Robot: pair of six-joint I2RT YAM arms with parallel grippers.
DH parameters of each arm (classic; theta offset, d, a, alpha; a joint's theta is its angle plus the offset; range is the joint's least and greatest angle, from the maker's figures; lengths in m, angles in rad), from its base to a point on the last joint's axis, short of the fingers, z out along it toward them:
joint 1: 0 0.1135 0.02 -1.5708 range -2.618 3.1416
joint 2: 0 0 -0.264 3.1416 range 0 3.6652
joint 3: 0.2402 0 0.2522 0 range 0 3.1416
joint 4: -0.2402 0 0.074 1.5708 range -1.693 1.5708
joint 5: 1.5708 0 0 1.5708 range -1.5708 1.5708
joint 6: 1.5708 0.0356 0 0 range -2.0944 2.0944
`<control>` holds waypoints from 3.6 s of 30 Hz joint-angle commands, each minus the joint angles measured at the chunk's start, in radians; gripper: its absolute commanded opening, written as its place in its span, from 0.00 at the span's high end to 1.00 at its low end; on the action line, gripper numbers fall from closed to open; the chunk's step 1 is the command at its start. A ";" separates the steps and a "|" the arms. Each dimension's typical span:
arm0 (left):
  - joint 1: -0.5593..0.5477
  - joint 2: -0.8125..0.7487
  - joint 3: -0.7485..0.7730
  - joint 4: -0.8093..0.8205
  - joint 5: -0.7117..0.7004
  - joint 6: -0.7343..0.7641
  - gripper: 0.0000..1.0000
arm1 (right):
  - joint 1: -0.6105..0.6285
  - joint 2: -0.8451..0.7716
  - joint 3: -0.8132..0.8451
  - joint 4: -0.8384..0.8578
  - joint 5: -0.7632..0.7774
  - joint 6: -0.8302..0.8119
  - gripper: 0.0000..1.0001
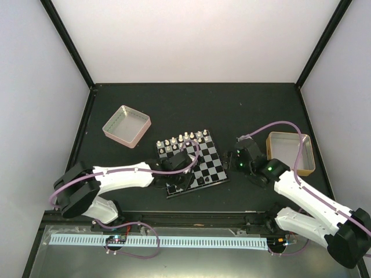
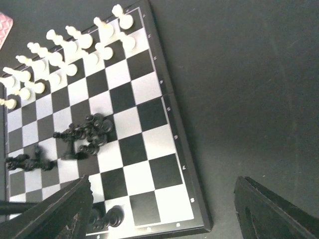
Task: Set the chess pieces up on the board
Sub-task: Adjust the chess piece on the chessboard, then pick up the chess piece from the chessboard, then place the chess piece on the chessboard.
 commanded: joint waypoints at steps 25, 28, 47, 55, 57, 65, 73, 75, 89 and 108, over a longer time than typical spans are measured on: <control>0.281 -0.783 -0.213 0.016 -0.209 -0.076 0.48 | 0.124 0.667 0.440 -0.039 -0.118 -0.189 0.59; 0.288 -0.831 -0.267 0.083 -0.223 -0.086 0.45 | 0.131 0.717 0.467 -0.039 -0.117 -0.178 0.65; 0.320 -0.764 -0.291 0.168 -0.209 -0.063 0.46 | 0.132 0.844 0.568 -0.155 -0.095 -0.137 0.82; 0.328 -0.769 -0.291 0.166 -0.200 -0.058 0.46 | 0.133 0.786 0.545 -0.153 -0.071 -0.134 0.95; 0.329 -0.771 -0.293 0.162 -0.198 -0.058 0.46 | 0.132 0.745 0.531 -0.146 -0.068 -0.137 0.95; 0.332 -0.766 -0.296 0.171 -0.189 -0.059 0.45 | 0.132 0.639 0.478 -0.155 -0.082 -0.153 0.93; 0.332 -0.761 -0.310 0.179 -0.176 -0.067 0.46 | 0.129 0.568 0.363 -0.198 -0.052 -0.135 0.92; 0.334 -0.758 -0.314 0.184 -0.171 -0.070 0.46 | 0.127 0.538 0.326 -0.207 -0.048 -0.121 0.92; 0.338 -0.725 -0.315 0.208 -0.143 -0.085 0.45 | 0.121 0.427 0.173 -0.196 -0.026 -0.050 0.92; 0.341 -0.732 -0.314 0.196 -0.138 -0.091 0.45 | 0.108 0.462 0.159 -0.143 0.001 -0.046 0.87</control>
